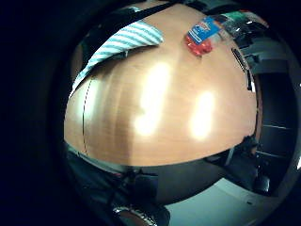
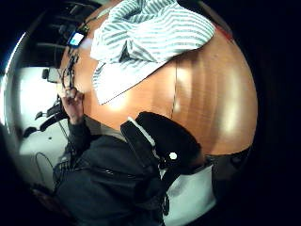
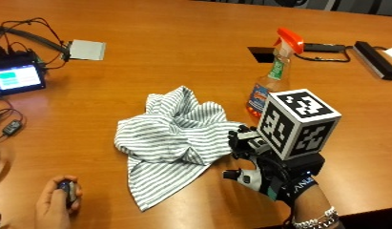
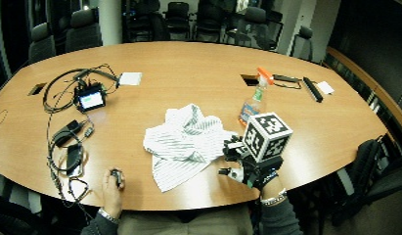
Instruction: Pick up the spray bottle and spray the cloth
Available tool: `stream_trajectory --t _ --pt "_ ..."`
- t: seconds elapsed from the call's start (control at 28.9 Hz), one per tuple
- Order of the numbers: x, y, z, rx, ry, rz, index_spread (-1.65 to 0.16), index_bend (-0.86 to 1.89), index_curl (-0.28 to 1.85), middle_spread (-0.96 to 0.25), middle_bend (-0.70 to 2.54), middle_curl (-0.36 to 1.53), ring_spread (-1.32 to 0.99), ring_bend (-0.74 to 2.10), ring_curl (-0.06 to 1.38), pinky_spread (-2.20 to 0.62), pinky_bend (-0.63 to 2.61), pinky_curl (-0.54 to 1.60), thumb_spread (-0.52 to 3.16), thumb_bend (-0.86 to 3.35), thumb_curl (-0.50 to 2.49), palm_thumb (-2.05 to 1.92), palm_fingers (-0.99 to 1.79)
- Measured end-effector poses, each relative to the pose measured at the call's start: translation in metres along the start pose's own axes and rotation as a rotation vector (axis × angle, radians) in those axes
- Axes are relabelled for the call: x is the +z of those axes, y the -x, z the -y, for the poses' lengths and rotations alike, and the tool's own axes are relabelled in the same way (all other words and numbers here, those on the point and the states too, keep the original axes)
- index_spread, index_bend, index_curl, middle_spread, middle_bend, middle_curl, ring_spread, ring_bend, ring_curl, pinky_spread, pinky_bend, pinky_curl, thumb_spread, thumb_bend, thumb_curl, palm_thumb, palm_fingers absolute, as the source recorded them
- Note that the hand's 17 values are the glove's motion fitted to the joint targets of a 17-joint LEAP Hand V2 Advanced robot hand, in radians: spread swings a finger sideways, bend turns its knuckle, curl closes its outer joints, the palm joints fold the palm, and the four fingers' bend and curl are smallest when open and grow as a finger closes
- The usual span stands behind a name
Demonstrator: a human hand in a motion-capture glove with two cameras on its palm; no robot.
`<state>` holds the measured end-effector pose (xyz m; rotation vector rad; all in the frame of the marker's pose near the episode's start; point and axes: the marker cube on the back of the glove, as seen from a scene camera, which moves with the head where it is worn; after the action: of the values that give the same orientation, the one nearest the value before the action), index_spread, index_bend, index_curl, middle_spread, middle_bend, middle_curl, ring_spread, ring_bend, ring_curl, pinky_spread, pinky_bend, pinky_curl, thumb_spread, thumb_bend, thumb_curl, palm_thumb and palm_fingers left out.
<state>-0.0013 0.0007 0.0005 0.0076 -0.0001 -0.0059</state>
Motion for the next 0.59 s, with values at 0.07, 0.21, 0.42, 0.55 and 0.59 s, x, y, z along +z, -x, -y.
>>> stream_trajectory --t 0.07,0.21,0.42,0.55,0.59 --pt "-0.001 0.001 0.0 -0.005 -0.007 0.0 -0.24 0.22 0.08 -0.03 0.23 0.07 -0.05 0.25 0.06 0.1 0.37 0.1 0.48 0.14 0.06 0.24 0.41" --pt "-0.007 0.001 0.002 -0.015 -0.046 0.001 -0.31 0.2 0.14 -0.04 0.23 0.11 -0.06 0.25 0.11 0.13 0.37 0.16 0.69 0.13 0.08 0.27 0.38" --pt "-0.015 0.0 0.004 -0.022 -0.078 0.002 -0.37 0.18 0.19 -0.04 0.21 0.16 -0.06 0.27 0.15 0.15 0.35 0.19 0.87 0.1 0.11 0.29 0.38" --pt "-0.015 -0.002 0.007 -0.015 -0.07 0.005 -0.39 0.18 0.22 -0.05 0.19 0.18 -0.06 0.27 0.16 0.16 0.34 0.21 0.94 0.08 0.13 0.3 0.38" --pt "-0.014 -0.003 0.008 -0.012 -0.068 0.004 -0.39 0.18 0.22 -0.05 0.19 0.19 -0.06 0.27 0.17 0.16 0.33 0.21 0.96 0.07 0.13 0.3 0.38"
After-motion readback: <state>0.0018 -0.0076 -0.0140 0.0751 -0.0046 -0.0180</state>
